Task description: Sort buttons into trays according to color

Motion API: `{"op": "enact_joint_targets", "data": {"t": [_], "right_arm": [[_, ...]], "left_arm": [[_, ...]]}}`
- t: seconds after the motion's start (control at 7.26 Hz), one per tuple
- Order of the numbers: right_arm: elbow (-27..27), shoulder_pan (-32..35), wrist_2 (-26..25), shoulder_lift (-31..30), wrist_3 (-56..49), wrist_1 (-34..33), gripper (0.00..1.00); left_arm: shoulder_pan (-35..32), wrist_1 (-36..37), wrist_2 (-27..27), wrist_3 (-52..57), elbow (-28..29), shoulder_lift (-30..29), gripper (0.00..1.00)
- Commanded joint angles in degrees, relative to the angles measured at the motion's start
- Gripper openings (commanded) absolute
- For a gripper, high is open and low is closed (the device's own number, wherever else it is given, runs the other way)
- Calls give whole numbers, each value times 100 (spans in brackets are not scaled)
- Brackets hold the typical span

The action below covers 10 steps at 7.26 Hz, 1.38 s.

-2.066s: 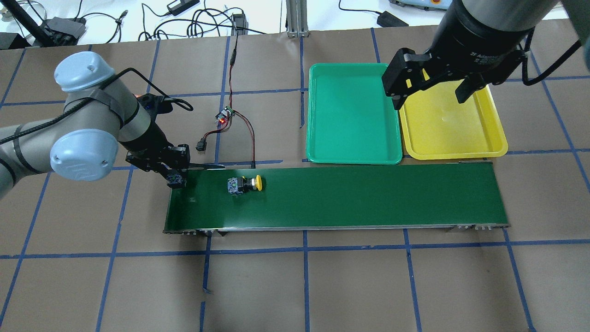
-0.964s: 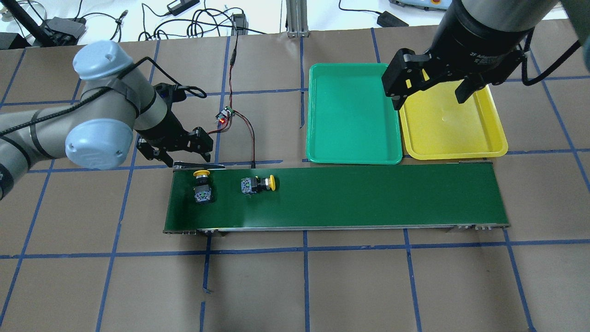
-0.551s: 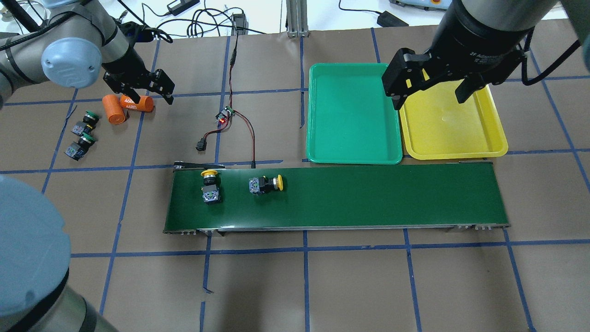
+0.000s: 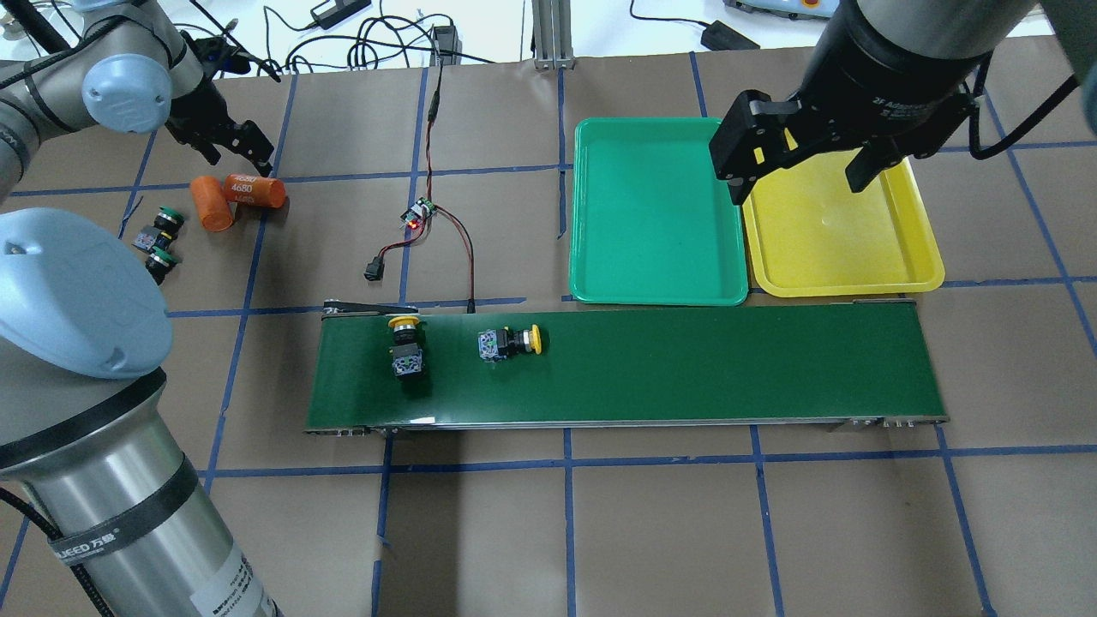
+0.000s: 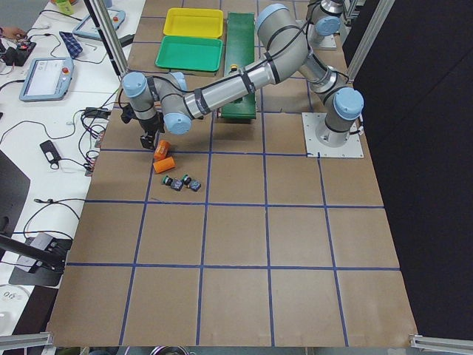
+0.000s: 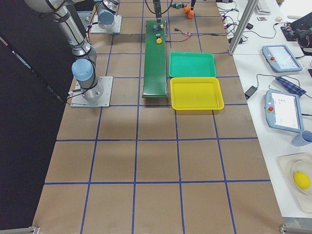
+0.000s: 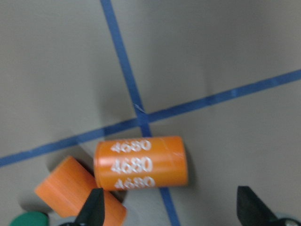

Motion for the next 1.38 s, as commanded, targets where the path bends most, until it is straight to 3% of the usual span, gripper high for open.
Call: {"op": "enact_joint_targets", "data": {"t": [0.0, 0.69, 0.83, 0.96, 1.1, 1.24], "right_arm": [[0, 3, -2, 1, -8, -8, 100], [0, 3, 7, -7, -8, 1, 100], [0, -6, -2, -7, 1, 1, 100], [0, -6, -2, -7, -8, 1, 100], [0, 2, -2, -7, -8, -8, 100], [0, 3, -2, -7, -8, 1, 100]], "left_arm": [[22, 15, -130, 310, 152, -227, 100], [22, 6, -255, 136, 4, -350, 100], [57, -55, -246, 136, -58, -342, 89], [66, -73, -194, -4, -224, -220, 51], [40, -612, -202, -257, -217, 16, 36], [-152, -1192, -237, -1087, -391, 428, 34]]}}
